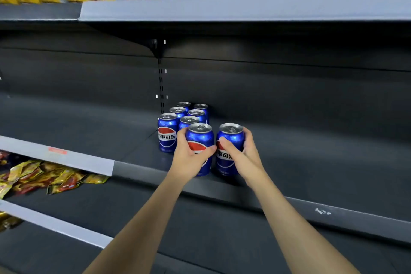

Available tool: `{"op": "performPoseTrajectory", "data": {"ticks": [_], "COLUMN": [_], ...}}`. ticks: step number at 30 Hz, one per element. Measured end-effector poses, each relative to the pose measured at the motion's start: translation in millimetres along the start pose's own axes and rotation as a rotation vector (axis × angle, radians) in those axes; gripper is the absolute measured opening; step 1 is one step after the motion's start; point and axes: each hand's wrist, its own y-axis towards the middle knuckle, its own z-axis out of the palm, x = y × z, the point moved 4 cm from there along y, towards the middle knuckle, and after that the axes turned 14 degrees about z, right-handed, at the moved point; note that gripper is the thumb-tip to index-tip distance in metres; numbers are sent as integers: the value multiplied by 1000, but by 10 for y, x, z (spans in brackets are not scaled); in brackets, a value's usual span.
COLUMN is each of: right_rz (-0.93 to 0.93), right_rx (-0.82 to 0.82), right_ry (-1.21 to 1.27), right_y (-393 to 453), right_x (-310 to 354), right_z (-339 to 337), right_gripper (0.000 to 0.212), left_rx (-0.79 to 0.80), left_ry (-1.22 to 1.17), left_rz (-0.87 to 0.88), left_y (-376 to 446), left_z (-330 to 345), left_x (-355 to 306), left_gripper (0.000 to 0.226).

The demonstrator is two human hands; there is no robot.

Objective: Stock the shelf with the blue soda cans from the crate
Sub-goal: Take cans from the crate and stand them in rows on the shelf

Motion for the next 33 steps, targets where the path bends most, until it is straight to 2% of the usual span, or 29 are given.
{"op": "performPoseTrajectory", "data": {"ticks": [4, 8, 13, 16, 19, 23, 33], "right_rz": [45, 64, 59, 39, 63, 81, 117], "right_rx": [-14, -44, -106, -178, -246, -327, -329], "right_ry": [7, 17, -209, -321, -371, -362, -564], "right_y": [86, 58, -43, -84, -5, 154, 1074], "right_x": [-163, -238, -263, -274, -235, -233, -240], "right_z": [37, -10, -43, -79, -151, -170, -81], "right_gripper": [52, 57, 100, 85, 73, 71, 68], "left_rx": [48, 68, 59, 50, 40, 36, 47], "left_ry": [104, 87, 68, 70, 55, 42, 26], "left_rz": [-57, -84, -17, 42, 63, 82, 80], "left_y": [50, 87, 49, 44, 53, 42, 44], "left_z": [24, 64, 34, -8, -45, -53, -63], "left_x": [195, 312, 334, 320, 273, 249, 338], "left_gripper": [91, 99, 94, 72, 63, 60, 63]}}
